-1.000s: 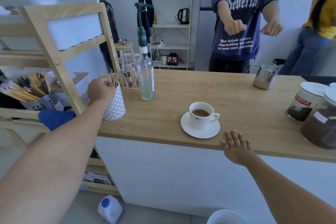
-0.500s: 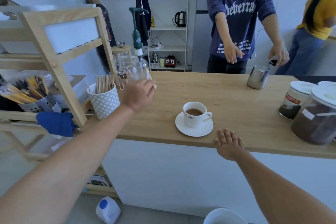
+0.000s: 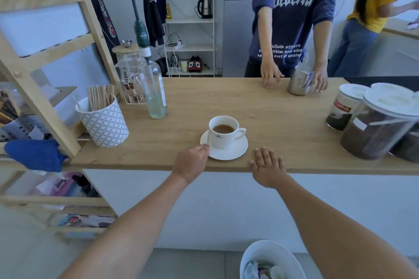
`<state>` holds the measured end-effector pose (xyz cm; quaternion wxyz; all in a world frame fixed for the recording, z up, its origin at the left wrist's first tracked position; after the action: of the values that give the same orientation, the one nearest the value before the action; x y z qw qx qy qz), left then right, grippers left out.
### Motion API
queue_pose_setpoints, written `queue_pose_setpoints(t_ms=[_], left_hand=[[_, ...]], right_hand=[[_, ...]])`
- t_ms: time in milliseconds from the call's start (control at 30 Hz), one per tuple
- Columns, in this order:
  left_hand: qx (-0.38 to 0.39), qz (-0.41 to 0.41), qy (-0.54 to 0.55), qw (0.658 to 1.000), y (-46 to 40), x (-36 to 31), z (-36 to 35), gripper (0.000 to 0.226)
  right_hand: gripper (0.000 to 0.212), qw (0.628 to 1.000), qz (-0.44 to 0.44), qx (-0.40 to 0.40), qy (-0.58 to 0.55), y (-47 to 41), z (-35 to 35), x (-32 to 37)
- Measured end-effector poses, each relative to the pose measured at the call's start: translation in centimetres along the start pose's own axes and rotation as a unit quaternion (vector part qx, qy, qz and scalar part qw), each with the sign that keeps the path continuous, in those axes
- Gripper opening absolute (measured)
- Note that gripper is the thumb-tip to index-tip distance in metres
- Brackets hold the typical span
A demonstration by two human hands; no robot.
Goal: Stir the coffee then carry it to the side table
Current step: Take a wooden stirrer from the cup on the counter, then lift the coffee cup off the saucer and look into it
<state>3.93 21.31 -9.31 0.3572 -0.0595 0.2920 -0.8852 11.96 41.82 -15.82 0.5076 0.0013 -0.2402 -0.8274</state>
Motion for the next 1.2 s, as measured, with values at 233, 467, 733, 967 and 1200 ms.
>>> queue_pose_setpoints(t_ms=[233,467,733,967,1200], left_hand=[[0.042,-0.028,0.003,0.999,1.0,-1.2,-1.3,0.044],[0.081,-0.047,0.02,0.995,0.9,-0.9,-1.5,0.054],[0.094,0.375,0.248,0.888,-1.9,4.0,0.5,0.074],[0.195,0.563,0.487,0.638,-2.2,3.9,-3.0,0.089],[0.226,0.548,0.528,0.608,-2.8,4.4,-4.8,0.064]], right_hand=[[0.059,1.0,0.001,0.007,-0.003,0.1,0.1,0.1],[0.058,1.0,0.01,0.007,-0.022,0.3,0.6,0.5],[0.054,0.868,-0.096,-0.001,-0.487,-0.3,5.4,1.3],[0.069,0.743,-0.142,0.112,-0.645,-1.7,4.9,3.7],[0.046,0.764,-0.179,0.079,-0.615,-1.7,4.8,4.3]])
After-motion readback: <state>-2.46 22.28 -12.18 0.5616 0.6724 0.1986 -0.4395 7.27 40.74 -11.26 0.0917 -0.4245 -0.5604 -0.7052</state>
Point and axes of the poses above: each hand's wrist, its own y-axis away from the middle knuckle, its own z-axis out of the back of the hand, x = y × z, the point moved 7 cm from there along -y, towards the middle knuckle, and after that the axes turned 5 degrees about x, right-handed, at the moved point
